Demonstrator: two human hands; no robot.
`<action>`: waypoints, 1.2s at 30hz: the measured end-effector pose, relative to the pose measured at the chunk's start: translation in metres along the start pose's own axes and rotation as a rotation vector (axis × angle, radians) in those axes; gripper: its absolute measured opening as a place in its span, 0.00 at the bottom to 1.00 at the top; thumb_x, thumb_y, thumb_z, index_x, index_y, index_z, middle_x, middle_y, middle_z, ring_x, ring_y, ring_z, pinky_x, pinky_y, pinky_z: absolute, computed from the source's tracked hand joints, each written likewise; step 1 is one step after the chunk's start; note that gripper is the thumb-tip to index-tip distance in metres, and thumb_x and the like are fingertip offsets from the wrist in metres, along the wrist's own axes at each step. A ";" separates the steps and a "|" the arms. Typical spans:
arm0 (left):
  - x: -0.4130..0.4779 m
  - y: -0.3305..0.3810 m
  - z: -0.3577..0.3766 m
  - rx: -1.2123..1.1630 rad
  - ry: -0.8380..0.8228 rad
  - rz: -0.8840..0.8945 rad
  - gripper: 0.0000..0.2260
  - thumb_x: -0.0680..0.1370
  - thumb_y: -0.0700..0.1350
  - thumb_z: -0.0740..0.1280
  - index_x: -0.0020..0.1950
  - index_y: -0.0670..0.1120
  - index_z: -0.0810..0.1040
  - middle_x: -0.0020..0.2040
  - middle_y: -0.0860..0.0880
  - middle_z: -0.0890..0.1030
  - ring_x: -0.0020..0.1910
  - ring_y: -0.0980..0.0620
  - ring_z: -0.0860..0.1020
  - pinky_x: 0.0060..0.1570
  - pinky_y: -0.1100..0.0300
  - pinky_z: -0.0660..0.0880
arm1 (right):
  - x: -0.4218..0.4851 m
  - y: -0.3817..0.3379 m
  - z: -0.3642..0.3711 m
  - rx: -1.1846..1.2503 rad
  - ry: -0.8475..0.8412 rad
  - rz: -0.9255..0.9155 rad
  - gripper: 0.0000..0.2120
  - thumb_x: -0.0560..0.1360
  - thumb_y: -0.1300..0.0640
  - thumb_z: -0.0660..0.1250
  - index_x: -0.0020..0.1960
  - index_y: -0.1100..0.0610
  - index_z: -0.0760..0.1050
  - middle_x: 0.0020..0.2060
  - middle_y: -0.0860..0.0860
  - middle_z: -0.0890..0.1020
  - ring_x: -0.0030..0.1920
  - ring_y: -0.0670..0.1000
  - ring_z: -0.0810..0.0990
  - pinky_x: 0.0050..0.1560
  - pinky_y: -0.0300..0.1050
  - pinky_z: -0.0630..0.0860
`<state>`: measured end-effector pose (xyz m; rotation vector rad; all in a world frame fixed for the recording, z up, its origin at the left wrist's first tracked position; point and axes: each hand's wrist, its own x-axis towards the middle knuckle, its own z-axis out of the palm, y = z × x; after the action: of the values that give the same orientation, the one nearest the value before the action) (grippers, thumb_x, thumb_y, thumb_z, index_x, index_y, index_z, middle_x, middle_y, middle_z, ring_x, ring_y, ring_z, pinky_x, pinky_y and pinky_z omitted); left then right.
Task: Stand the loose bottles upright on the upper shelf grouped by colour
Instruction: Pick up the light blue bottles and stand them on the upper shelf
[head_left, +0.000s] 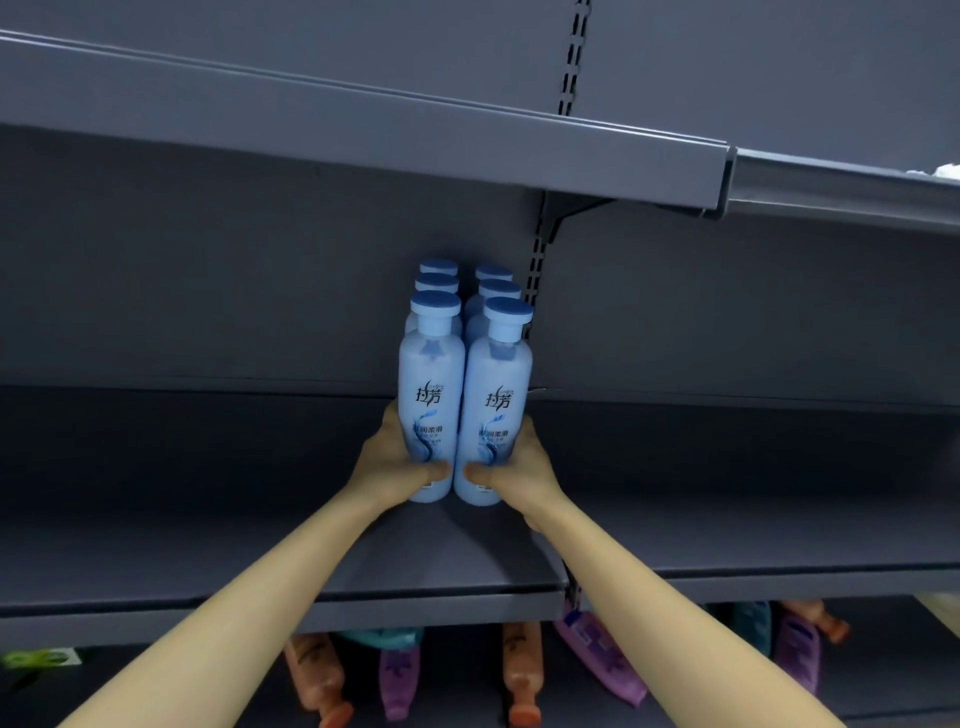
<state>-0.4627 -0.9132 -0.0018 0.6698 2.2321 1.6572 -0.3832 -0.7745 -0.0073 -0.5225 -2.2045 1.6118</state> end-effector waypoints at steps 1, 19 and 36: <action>0.000 0.000 0.000 0.004 -0.002 0.000 0.34 0.68 0.35 0.74 0.68 0.50 0.63 0.52 0.55 0.75 0.52 0.56 0.74 0.52 0.60 0.70 | 0.000 0.000 0.000 -0.003 -0.003 0.001 0.31 0.67 0.67 0.74 0.63 0.52 0.63 0.47 0.40 0.74 0.53 0.46 0.76 0.53 0.41 0.74; -0.004 -0.002 0.005 0.018 0.010 -0.022 0.33 0.72 0.37 0.71 0.72 0.47 0.58 0.57 0.52 0.73 0.60 0.50 0.73 0.54 0.59 0.70 | -0.009 -0.002 0.002 -0.080 0.026 0.064 0.30 0.70 0.64 0.72 0.67 0.57 0.62 0.56 0.48 0.74 0.58 0.49 0.75 0.56 0.41 0.73; -0.066 -0.015 0.013 0.571 0.055 -0.007 0.26 0.78 0.45 0.63 0.74 0.44 0.60 0.70 0.43 0.68 0.66 0.44 0.69 0.59 0.55 0.70 | -0.067 0.007 -0.009 -0.525 -0.023 -0.059 0.19 0.80 0.53 0.58 0.68 0.61 0.68 0.62 0.58 0.76 0.62 0.57 0.74 0.56 0.44 0.72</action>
<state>-0.4029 -0.9404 -0.0237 0.7425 2.7627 1.0310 -0.3199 -0.7982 -0.0162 -0.5678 -2.6338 1.0007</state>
